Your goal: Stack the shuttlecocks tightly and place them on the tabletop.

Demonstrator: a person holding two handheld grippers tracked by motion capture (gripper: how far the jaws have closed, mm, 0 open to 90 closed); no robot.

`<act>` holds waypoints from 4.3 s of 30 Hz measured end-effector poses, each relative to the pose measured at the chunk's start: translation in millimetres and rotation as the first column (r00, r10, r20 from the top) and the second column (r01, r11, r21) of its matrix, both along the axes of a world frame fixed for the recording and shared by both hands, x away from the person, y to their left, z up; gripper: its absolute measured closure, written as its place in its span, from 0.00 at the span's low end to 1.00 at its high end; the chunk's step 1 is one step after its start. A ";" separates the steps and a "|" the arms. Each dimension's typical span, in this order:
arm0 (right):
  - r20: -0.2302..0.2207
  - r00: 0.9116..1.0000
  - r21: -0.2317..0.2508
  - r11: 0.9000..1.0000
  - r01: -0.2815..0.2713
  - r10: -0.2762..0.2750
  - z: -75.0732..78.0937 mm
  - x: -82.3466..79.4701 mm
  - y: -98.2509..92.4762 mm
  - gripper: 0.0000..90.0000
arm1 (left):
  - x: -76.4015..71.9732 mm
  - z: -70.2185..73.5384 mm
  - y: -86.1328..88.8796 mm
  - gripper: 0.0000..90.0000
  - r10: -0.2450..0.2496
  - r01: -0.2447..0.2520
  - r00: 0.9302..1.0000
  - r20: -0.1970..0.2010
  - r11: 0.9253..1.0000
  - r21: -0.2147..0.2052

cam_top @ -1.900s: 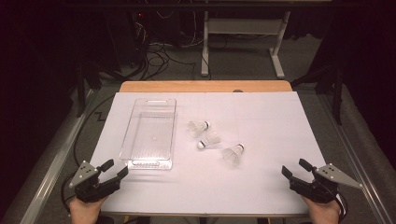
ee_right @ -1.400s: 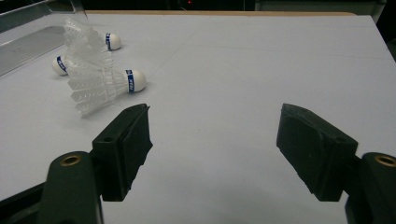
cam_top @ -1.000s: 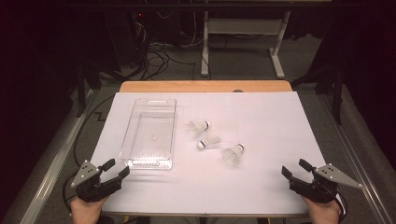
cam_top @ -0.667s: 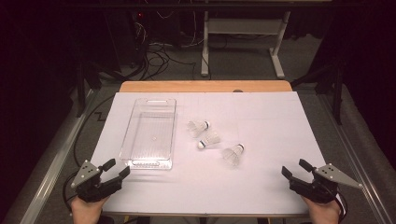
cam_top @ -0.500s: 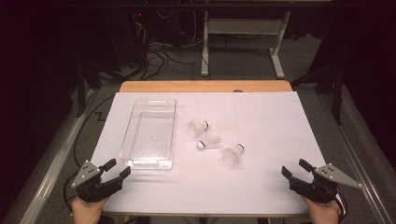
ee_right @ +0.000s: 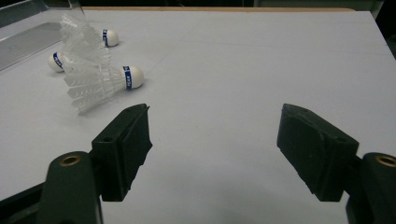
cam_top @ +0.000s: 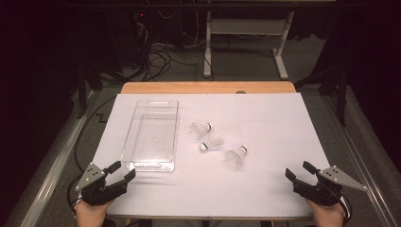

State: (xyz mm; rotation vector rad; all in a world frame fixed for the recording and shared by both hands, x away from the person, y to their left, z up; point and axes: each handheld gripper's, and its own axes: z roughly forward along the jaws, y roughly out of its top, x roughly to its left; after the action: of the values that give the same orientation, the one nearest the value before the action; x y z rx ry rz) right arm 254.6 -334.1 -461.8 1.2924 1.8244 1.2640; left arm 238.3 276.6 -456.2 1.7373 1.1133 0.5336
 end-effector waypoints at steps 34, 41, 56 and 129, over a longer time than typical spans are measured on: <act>0.001 1.000 -0.004 1.000 -0.008 0.008 0.2 -0.2 1.1 0.29 | -0.5 2.0 -25.1 0.38 -0.079 0.079 0.997 0.002 0.997 0.004; -0.005 1.000 -0.007 1.000 -0.011 0.011 -0.1 0.1 2.3 0.29 | 0.1 2.2 -28.6 0.38 -0.091 0.091 0.996 0.003 0.996 0.011; -0.008 1.000 -0.016 1.000 -0.013 0.013 -0.3 0.5 2.8 0.29 | 0.2 1.9 -41.7 0.39 -0.130 0.130 0.991 -0.004 0.991 0.024; -0.011 1.000 -0.019 0.999 -0.029 0.029 -0.6 1.3 4.3 0.29 | 9.5 -4.6 -108.0 0.39 -0.274 0.276 0.961 -0.044 0.959 0.059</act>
State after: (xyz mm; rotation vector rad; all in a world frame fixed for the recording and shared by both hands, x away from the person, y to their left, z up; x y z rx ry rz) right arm 255.9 -329.8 -462.4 1.2689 1.8651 1.2539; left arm 247.8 168.6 -460.8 1.9266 0.8664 0.3706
